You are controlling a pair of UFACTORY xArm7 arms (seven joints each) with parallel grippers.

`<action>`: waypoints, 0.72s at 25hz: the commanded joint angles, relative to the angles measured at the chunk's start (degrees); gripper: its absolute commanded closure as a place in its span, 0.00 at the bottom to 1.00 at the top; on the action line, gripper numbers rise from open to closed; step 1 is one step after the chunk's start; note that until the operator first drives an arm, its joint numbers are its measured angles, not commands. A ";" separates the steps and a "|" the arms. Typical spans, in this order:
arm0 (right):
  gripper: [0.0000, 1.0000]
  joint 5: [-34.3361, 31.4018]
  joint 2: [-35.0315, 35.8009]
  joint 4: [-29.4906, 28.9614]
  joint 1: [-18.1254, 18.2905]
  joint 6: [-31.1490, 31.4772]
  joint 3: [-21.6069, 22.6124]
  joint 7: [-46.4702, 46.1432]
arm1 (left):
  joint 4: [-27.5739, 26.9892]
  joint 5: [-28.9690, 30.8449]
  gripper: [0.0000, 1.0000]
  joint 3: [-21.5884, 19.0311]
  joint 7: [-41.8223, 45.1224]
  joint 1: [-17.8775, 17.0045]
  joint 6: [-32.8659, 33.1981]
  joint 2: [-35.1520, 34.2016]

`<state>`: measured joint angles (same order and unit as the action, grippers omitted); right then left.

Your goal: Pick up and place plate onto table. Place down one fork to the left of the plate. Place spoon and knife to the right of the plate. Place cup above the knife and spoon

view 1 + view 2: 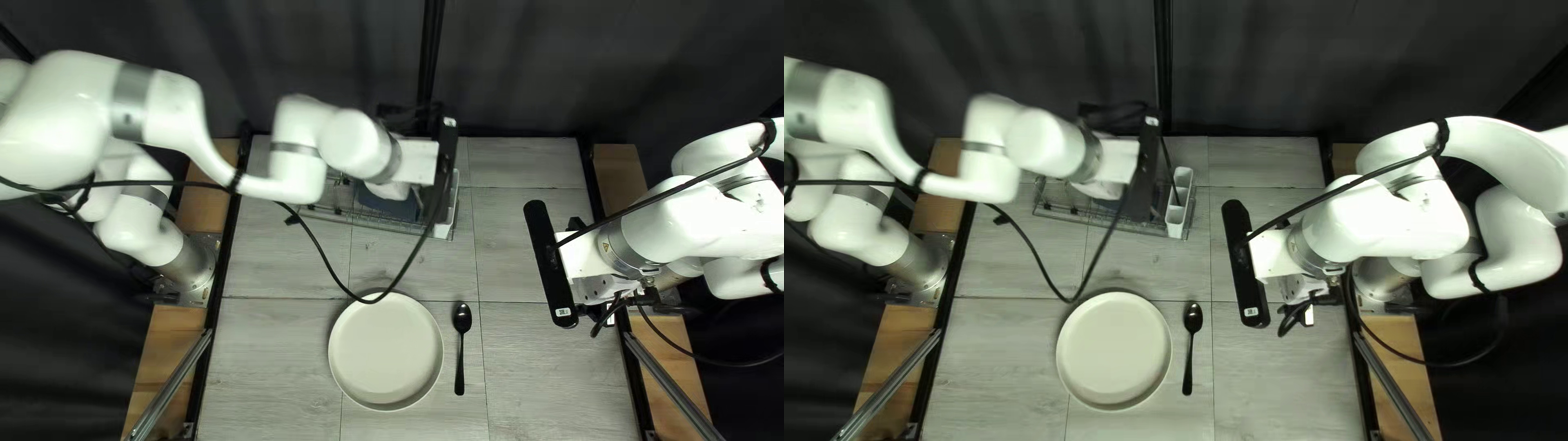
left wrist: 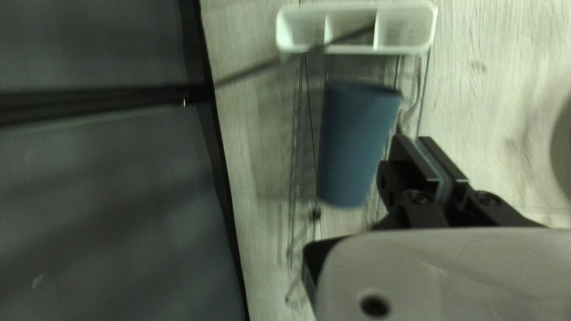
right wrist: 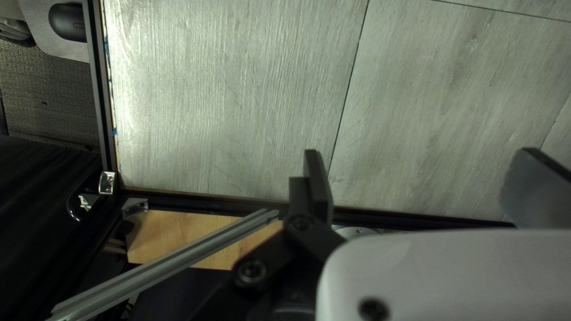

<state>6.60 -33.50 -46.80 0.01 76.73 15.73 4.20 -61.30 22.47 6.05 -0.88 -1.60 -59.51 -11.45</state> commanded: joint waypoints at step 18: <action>0.00 0.00 0.00 0.00 0.00 0.00 0.00 0.00 | -3.56 -21.34 1.00 -1.16 0.02 -4.46 -28.81 -8.71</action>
<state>6.60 -33.50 -46.80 0.01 76.73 15.73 4.20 -64.90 1.20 4.91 -0.83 -6.01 -88.23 -20.12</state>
